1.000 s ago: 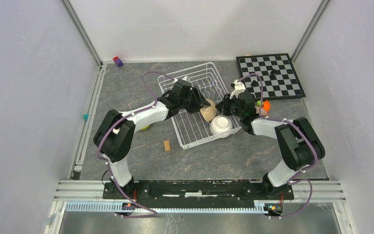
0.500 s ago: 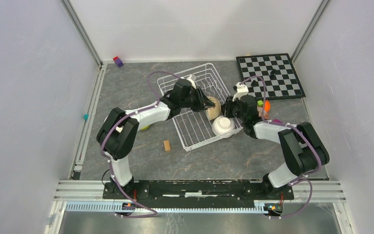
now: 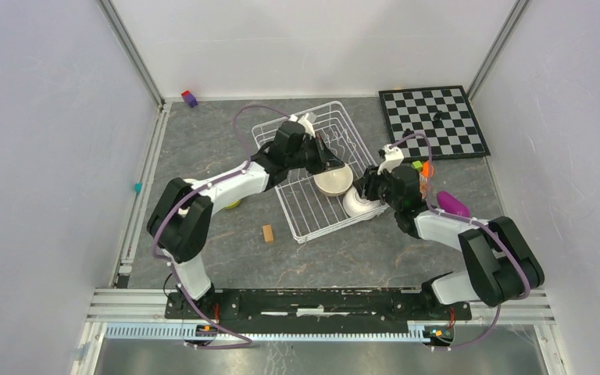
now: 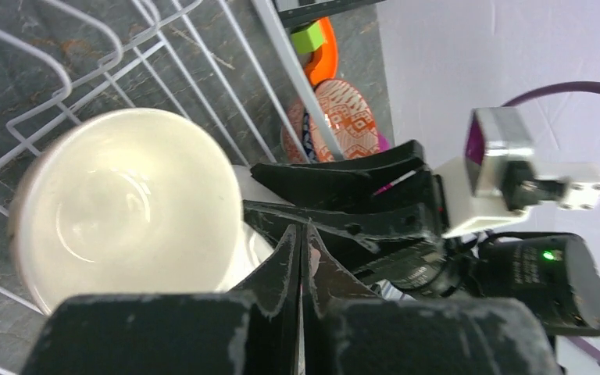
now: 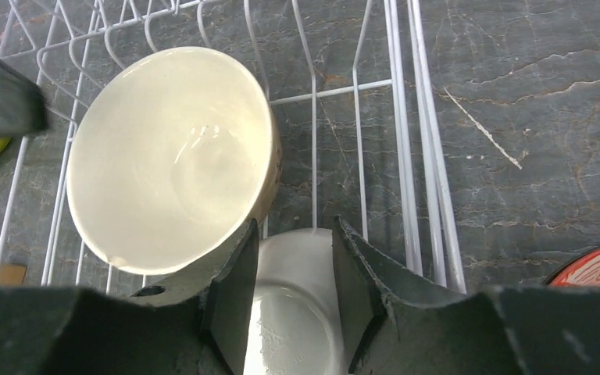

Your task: Unload the bowls from the dish rack

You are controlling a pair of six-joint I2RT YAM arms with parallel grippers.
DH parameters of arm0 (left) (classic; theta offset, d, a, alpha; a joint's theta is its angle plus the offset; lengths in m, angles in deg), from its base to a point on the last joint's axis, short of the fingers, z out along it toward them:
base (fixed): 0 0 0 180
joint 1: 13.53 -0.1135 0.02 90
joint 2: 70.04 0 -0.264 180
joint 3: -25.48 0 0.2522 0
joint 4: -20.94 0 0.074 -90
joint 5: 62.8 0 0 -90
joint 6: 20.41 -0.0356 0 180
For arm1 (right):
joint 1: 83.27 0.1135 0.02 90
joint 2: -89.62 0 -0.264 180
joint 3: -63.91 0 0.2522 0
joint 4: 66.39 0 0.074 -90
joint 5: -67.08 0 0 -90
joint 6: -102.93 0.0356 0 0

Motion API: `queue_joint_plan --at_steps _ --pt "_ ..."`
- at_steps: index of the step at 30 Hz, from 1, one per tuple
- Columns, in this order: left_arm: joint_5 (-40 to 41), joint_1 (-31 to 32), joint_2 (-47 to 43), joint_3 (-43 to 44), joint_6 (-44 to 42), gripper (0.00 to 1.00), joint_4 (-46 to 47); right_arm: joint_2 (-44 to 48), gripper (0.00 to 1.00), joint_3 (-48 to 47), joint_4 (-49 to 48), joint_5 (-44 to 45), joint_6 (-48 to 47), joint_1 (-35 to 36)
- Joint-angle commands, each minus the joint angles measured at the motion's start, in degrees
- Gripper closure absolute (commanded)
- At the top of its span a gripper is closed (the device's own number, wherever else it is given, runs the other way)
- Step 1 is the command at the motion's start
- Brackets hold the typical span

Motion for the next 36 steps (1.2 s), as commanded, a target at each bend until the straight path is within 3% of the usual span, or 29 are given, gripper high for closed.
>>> queue_joint_plan --at_steps 1,4,6,11,14,16,28,31,35,36 --pt "-1.5 0.1 -6.7 1.4 -4.9 0.98 0.7 2.2 0.53 1.4 -5.0 0.4 -0.4 0.1" --pt "0.8 0.1 -8.5 1.8 -6.7 0.97 -3.6 2.3 0.51 1.5 -5.5 0.0 -0.4 0.1" --pt "4.4 0.2 -9.1 3.2 -9.0 0.92 -9.8 1.8 0.50 1.4 -5.5 -0.7 -0.4 0.1" --pt "16.2 0.5 -8.5 9.0 -16.0 0.44 -27.8 1.8 0.49 1.5 -5.9 -1.0 -0.2 0.1" --pt "19.6 0.5 -8.0 9.4 -16.8 0.11 -31.9 2.0 0.49 1.6 -6.1 -1.0 -0.1 0.2" --pt "19.6 0.5 -6.1 10.2 -17.2 0.08 -33.7 1.9 0.49 1.6 -6.1 -1.0 0.0 0.1" --pt "26.1 2.8 5.7 18.4 -17.7 0.31 -39.2 1.1 0.47 1.8 -6.6 -1.1 0.3 0.1" --pt "28.8 3.4 7.4 19.4 -18.2 0.43 -39.8 1.2 0.47 1.9 -6.7 -1.0 0.3 0.1" --pt "31.8 4.5 7.2 19.7 -20.2 0.89 -39.7 1.7 0.47 2.5 -7.4 -0.3 0.4 0.2" --pt "32.2 4.6 6.6 19.7 -20.5 0.95 -39.7 2.0 0.46 2.7 -7.6 0.0 0.4 0.1"
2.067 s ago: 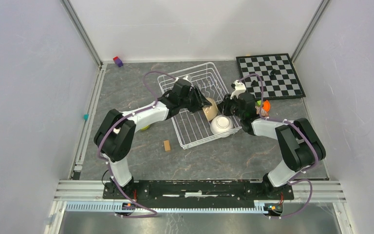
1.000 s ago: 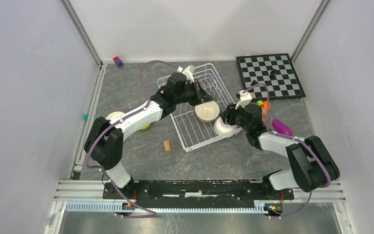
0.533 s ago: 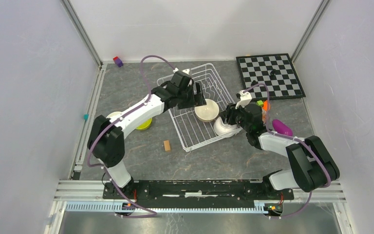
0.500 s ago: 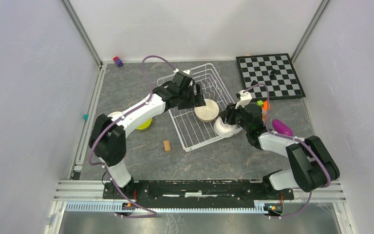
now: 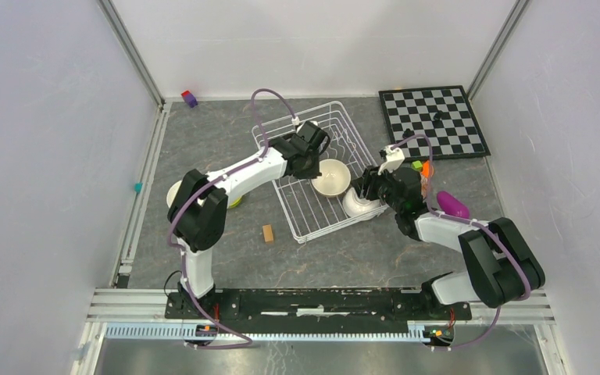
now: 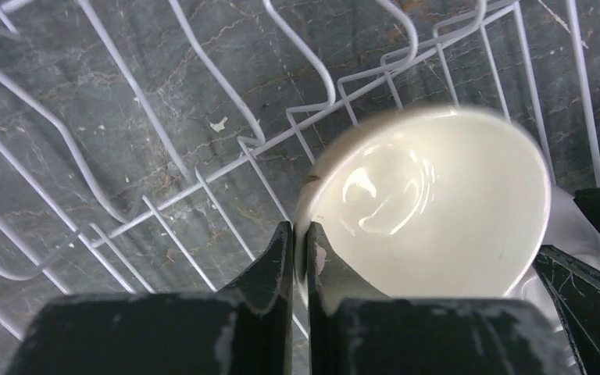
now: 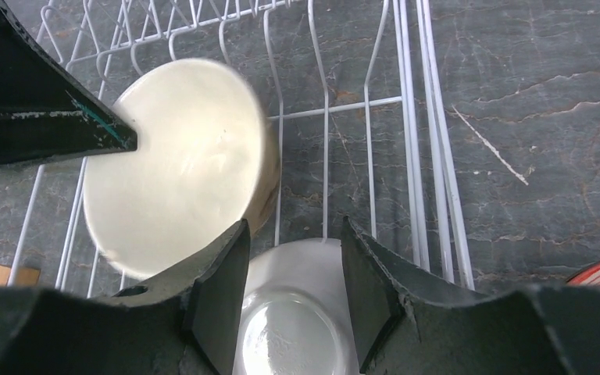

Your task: Unload the bowls from the dish rack

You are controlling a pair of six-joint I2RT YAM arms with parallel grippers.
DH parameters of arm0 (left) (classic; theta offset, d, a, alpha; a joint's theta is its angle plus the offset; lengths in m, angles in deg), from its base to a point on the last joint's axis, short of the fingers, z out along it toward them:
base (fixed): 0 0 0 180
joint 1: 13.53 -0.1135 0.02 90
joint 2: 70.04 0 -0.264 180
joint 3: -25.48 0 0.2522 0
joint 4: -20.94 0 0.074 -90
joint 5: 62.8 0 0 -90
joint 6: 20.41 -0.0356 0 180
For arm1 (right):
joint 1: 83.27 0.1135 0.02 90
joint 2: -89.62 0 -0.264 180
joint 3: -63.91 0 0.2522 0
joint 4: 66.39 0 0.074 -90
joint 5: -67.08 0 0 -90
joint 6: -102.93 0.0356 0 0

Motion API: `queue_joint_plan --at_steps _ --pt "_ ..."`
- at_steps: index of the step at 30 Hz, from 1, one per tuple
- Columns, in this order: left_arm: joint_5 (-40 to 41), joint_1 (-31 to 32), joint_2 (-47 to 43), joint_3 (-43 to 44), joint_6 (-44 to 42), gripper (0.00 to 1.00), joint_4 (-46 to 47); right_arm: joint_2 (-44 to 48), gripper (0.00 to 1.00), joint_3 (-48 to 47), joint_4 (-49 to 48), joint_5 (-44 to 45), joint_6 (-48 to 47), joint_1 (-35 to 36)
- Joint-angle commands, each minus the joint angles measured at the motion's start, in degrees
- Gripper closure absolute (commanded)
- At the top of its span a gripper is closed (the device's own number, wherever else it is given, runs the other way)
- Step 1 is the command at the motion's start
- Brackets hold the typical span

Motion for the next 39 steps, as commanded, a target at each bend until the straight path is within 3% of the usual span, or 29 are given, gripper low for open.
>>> queue_joint_plan --at_steps 1,9,18,21,27,30,39 --pt "3.9 1.3 -2.0 2.2 -3.5 0.97 0.3 1.6 0.46 1.4 -3.7 0.9 0.3 0.1" --pt "4.6 1.3 -13.5 1.9 -8.3 0.98 -1.1 4.7 0.45 3.6 -4.8 4.9 0.1 0.1" --pt "25.7 -0.3 -27.4 -3.7 -9.2 0.98 -2.1 5.1 0.45 4.2 -5.2 4.8 0.4 0.1" --pt "24.9 -4.4 -31.5 -6.0 -7.1 0.98 -1.2 5.1 0.45 4.2 -5.4 4.7 0.5 0.1" --pt "14.8 -19.8 -37.6 -12.3 0.2 0.98 3.2 5.4 0.44 4.4 -5.5 4.9 0.5 0.1" --pt "12.5 -26.0 -37.1 -14.9 5.1 0.98 5.9 5.0 0.45 4.7 -6.1 4.9 0.8 0.0" --pt "13.4 -35.3 -31.9 -11.8 10.1 0.98 1.3 6.1 0.44 5.1 -6.4 4.8 1.0 0.1"
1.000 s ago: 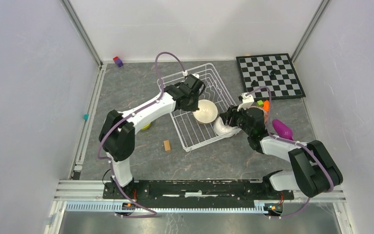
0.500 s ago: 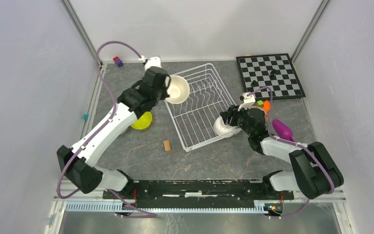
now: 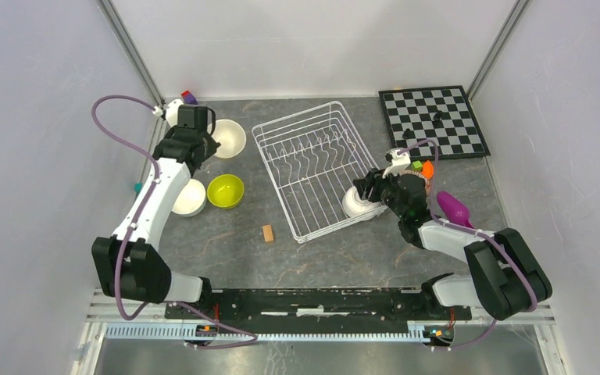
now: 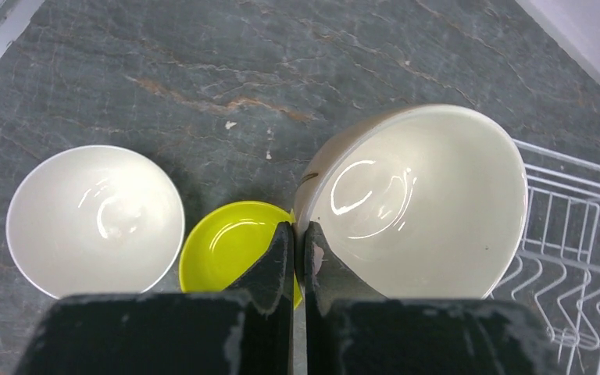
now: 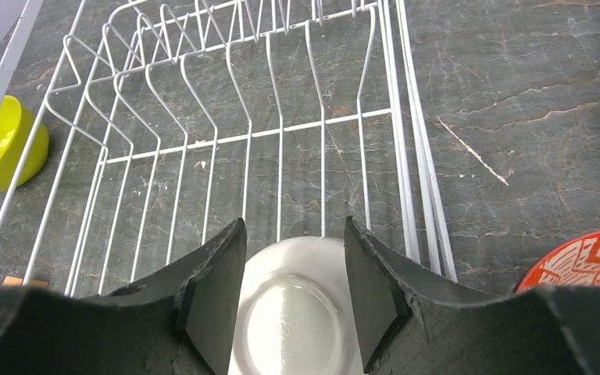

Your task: Unload the bowls from the dish rack

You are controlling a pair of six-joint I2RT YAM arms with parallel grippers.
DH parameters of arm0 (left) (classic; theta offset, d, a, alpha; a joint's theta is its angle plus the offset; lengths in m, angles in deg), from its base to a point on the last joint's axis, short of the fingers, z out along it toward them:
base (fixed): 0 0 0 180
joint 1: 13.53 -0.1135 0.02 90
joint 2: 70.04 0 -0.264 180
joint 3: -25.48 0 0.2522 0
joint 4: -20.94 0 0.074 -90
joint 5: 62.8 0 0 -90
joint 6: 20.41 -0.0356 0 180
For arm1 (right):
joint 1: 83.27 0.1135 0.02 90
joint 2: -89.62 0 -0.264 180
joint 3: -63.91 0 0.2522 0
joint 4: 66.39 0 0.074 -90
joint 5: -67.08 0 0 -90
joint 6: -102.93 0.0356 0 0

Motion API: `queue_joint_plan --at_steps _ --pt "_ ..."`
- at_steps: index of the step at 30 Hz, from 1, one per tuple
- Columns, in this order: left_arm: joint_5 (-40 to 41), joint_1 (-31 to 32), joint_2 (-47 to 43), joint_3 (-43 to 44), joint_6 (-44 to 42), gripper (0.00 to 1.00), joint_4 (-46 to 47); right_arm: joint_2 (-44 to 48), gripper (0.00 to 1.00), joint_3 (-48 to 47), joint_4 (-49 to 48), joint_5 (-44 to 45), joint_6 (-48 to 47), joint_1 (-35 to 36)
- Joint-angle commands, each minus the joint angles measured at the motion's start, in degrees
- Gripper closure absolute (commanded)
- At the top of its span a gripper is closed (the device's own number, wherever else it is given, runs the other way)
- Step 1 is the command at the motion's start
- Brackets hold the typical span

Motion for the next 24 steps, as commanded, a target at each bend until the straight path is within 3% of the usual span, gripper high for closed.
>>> queue_joint_plan --at_steps 1,8,18,24 --pt "-0.1 -4.0 -0.2 3.2 7.2 0.98 3.0 2.1 0.44 1.1 -2.3 1.8 0.1 -0.3" --pt "-1.9 -8.8 -6.6 -4.3 8.4 0.98 5.1 1.6 0.44 1.4 -3.1 1.4 1.0 -0.3" --pt "5.2 -13.1 -15.1 -15.6 18.5 0.98 -2.4 2.1 0.44 1.9 -3.9 1.0 1.6 -0.3" --pt "2.8 -16.3 -16.2 -19.6 19.2 0.98 -1.3 3.8 0.44 3.1 -4.8 2.0 1.6 -0.4"
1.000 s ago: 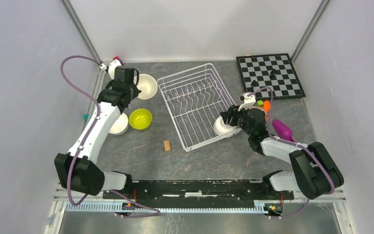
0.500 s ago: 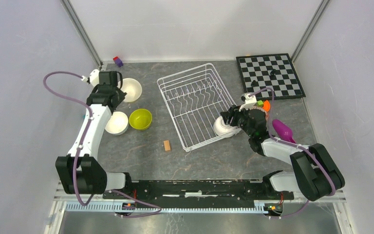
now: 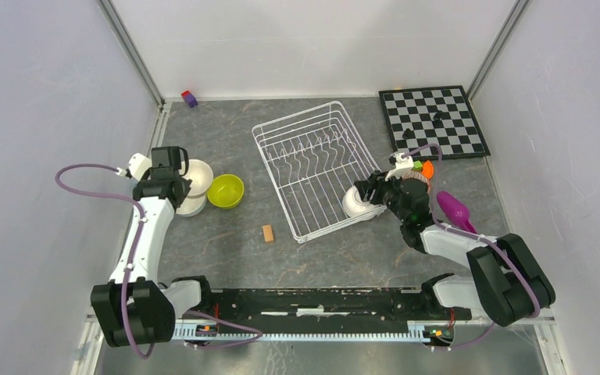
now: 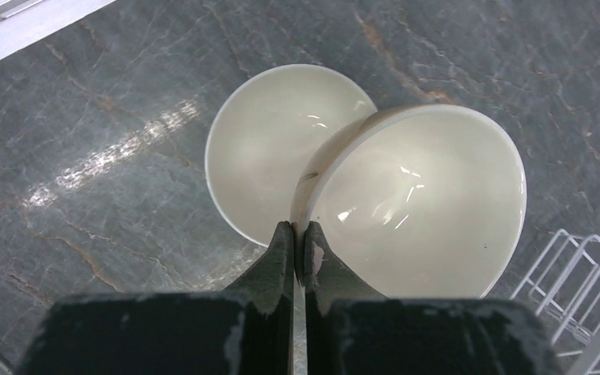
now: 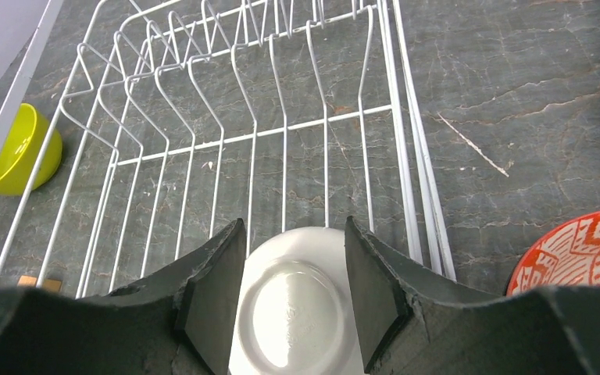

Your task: Unload the bowls from the dish rack

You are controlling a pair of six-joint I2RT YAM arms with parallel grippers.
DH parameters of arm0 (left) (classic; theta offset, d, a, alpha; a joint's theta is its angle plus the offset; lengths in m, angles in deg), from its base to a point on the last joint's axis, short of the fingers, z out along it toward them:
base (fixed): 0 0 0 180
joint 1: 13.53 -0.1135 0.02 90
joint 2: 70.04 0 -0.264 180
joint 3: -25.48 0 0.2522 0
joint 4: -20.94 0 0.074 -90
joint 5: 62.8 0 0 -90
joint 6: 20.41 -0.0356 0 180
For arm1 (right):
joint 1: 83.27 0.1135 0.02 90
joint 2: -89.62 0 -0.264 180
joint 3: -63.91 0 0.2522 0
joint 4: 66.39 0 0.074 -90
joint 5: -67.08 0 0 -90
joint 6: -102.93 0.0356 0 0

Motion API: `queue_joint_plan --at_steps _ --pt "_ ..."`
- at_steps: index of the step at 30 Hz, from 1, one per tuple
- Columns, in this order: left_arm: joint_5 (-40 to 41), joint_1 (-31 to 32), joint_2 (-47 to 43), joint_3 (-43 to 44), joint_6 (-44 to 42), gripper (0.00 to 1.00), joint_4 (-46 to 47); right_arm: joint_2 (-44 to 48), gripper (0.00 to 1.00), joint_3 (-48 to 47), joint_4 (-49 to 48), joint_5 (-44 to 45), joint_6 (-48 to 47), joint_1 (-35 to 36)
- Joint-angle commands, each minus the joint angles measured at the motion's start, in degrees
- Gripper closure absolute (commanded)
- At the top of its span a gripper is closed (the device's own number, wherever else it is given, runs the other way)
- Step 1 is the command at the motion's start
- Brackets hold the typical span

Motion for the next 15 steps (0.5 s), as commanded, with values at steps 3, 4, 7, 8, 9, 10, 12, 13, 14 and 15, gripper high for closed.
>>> queue_joint_plan --at_steps 3,4,7,8,9,10,12,13,14,15 --pt "-1.3 -4.3 -1.3 -1.1 5.8 0.98 4.8 1.7 0.44 0.9 -3.2 1.7 0.1 -0.3" --pt "-1.4 -4.6 -1.2 -1.3 6.1 0.98 4.9 1.7 0.44 0.9 -3.2 1.6 0.1 -0.3" --pt "-2.0 -5.3 -0.1 -1.7 7.0 0.98 4.5 1.8 0.44 0.9 -3.2 1.8 0.1 -0.3" --pt "-2.1 -5.4 0.4 -1.9 7.5 0.98 4.1 1.9 0.44 0.9 -3.2 1.8 0.1 -0.3" --pt "-2.2 -5.5 0.9 -2.1 7.7 0.98 4.0 2.0 0.44 0.9 -3.2 1.8 0.1 -0.2" --pt "-2.3 -5.7 1.3 -2.3 7.7 0.98 4.0 2.0 0.44 0.9 -3.2 1.7 0.1 -0.3" --pt "-1.9 -5.8 2.0 -2.6 8.3 0.96 3.8 2.0 0.44 1.0 -3.2 1.8 0.0 -0.3" --pt "-1.7 -5.9 2.4 -2.8 8.5 0.94 3.7 2.0 0.44 1.0 -3.3 1.8 0.0 -0.4" --pt "-1.4 -5.9 2.6 -3.1 8.6 0.92 3.5 2.0 0.44 1.0 -3.2 1.8 0.0 -0.3" --pt "-1.1 -6.1 3.0 -3.1 9.0 0.90 3.2 2.0 0.44 1.0 -3.3 1.9 0.0 -0.3"
